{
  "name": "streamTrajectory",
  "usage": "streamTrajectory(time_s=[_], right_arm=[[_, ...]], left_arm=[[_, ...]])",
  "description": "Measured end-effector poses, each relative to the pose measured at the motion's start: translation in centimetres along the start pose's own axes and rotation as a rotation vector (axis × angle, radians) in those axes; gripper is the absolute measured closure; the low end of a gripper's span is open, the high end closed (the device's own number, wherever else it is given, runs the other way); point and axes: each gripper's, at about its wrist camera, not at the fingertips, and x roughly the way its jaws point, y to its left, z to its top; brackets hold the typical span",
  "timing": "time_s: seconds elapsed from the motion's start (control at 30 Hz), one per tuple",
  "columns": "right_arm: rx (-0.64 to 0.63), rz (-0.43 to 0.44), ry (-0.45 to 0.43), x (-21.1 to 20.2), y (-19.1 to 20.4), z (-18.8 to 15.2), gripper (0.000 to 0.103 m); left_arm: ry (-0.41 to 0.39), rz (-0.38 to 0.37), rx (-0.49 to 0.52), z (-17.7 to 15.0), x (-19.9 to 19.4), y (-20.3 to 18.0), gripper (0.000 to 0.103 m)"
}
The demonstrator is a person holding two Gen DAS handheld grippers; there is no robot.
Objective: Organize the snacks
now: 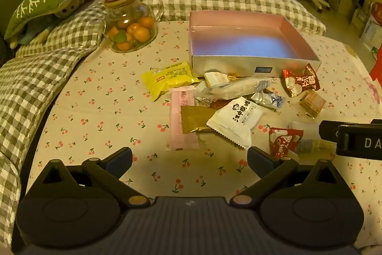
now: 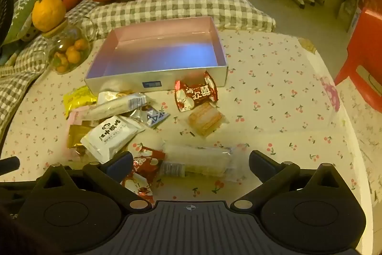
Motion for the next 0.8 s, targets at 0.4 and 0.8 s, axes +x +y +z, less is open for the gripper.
streamTrajectory(time_s=[0.4, 0.8], right_arm=[[-0.027, -0.013, -0.009, -0.60, 0.47, -0.46, 0.000], [-0.038, -0.019, -0.009, -0.04, 0.56, -0.51, 0.000]], left_arm=[[0.004, 0.000, 0.002, -0.11, -0.02, 0.43, 0.000], [0.035, 0.007, 0.004, -0.17, 0.70, 0.12, 0.000]])
